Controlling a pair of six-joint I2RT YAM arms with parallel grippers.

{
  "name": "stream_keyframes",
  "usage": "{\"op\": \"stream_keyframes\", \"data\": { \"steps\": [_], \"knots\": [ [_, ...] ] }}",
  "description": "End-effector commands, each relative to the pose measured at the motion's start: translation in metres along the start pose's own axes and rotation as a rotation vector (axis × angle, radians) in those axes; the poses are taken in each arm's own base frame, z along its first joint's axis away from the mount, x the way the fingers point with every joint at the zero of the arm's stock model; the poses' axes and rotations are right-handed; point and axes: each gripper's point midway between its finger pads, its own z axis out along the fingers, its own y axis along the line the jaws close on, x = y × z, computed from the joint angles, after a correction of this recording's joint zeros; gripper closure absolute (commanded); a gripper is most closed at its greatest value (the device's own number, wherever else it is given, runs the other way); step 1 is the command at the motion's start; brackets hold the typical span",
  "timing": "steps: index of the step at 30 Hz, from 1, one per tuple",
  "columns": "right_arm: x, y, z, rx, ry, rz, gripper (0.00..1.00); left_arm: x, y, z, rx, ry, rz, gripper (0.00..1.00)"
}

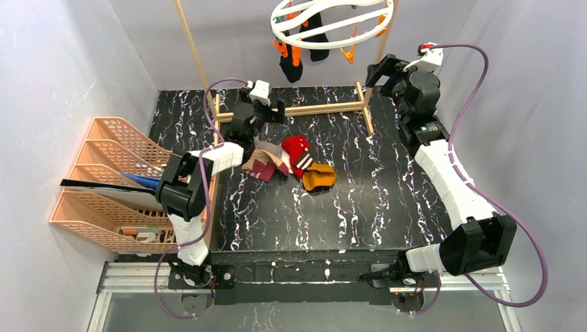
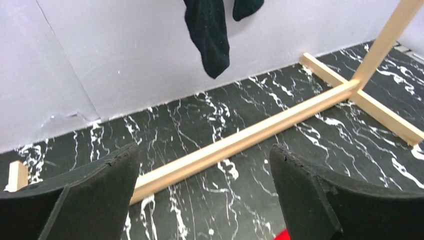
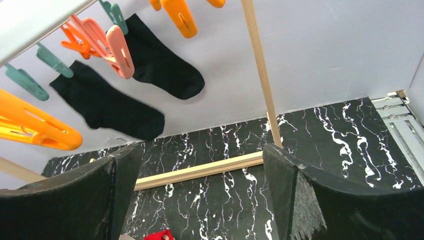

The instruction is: Remove the socks clipped to the hanger

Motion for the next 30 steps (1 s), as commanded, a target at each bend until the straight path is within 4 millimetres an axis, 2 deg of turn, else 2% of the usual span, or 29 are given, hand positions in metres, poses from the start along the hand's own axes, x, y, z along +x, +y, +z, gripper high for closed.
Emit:
{"op": "stream_keyframes", "data": {
  "steps": [1, 5, 9, 15, 21, 26, 29, 30],
  "knots": [
    [-0.020, 0.013, -0.003, -0.048, -0.053, 0.003, 0.01, -0.039, 0.010, 0.022, -0.014, -0.124, 0.014, 0.02],
    [-0.020, 0.015, -0.001, -0.056, -0.047, 0.002, 0.01, -0.041, 0.009, 0.042, 0.038, -0.152, -0.020, 0.02],
    [-0.023, 0.016, -0.001, -0.059, -0.049, -0.004, 0.01, -0.041, 0.016, 0.059, 0.064, -0.184, -0.069, 0.02],
    [-0.020, 0.019, 0.001, -0.073, -0.037, -0.006, 0.01, -0.052, 0.025, 0.084, 0.080, -0.259, -0.053, 0.02],
    [-0.015, 0.025, 0.003, -0.099, -0.011, -0.002, 0.01, -0.049, 0.060, 0.129, -0.006, -0.341, -0.073, 0.02],
    [-0.009, 0.027, 0.007, -0.096, 0.017, -0.012, 0.01, -0.054, 0.062, 0.173, 0.093, -0.486, -0.204, 0.02],
    [-0.009, 0.029, 0.008, -0.097, 0.026, -0.033, 0.01, -0.055, 0.065, 0.177, 0.111, -0.523, -0.268, 0.03],
    [-0.008, 0.030, 0.008, -0.096, 0.030, -0.039, 0.01, -0.066, 0.061, 0.177, 0.157, -0.555, -0.292, 0.07]
  ]
}}
